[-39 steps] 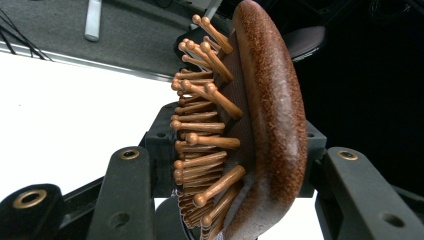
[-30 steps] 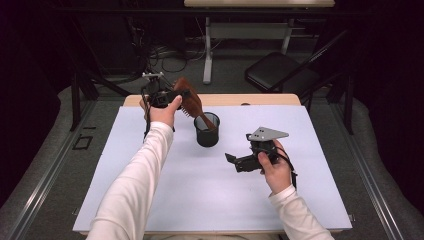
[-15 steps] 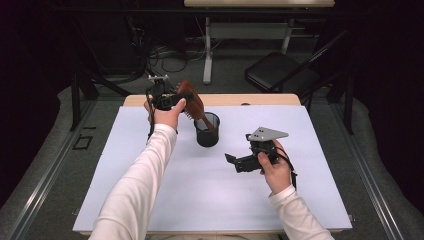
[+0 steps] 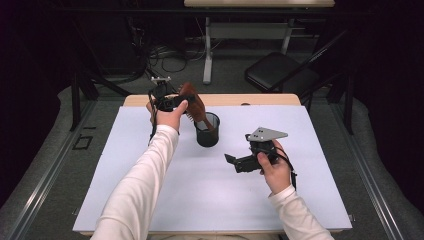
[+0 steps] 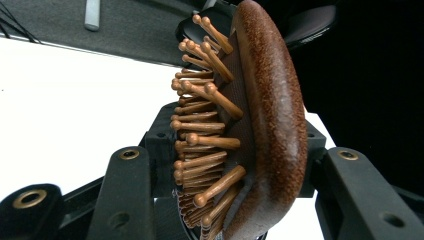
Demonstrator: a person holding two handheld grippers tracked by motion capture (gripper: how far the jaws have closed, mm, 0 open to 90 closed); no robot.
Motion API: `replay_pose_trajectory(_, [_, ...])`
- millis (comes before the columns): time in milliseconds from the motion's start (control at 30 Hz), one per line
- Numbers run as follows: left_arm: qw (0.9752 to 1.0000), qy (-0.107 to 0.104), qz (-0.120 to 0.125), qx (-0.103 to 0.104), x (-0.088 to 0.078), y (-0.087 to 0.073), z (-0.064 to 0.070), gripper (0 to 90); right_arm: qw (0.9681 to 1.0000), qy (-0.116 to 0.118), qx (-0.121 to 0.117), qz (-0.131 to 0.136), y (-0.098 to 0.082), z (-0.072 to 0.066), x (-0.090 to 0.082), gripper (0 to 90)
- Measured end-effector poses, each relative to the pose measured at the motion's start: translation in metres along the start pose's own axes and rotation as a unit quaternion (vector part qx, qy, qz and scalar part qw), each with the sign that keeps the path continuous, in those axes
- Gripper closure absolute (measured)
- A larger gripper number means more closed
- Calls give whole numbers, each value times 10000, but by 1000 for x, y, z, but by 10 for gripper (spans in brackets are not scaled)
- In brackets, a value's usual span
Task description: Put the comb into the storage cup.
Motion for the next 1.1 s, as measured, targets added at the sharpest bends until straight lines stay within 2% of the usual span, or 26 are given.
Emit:
replay_pose_trajectory(533, [10000,54,-52,-55,4,-7,-5,514,10000,-12,-12,-24,-1,0,1,0])
replay_pose_trajectory(900, [10000,25,-40,4,4,-7,-5,511,10000,5,-10,-44,-1,-1,2,0])
replay_pose_trajectory(1100, [10000,-3,-11,-83,3,-8,-9,508,10000,30,2,-45,-1,-2,3,0])
Point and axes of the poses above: each handheld gripper's, and its own axes: x roughly forward along the jaws, y roughly out of its top, z roughly to its right, the point moved 10 cm from there along x, roughly forward along the jaws, and after that the axes turned 1 degree about -y, right-handed, at the moved point
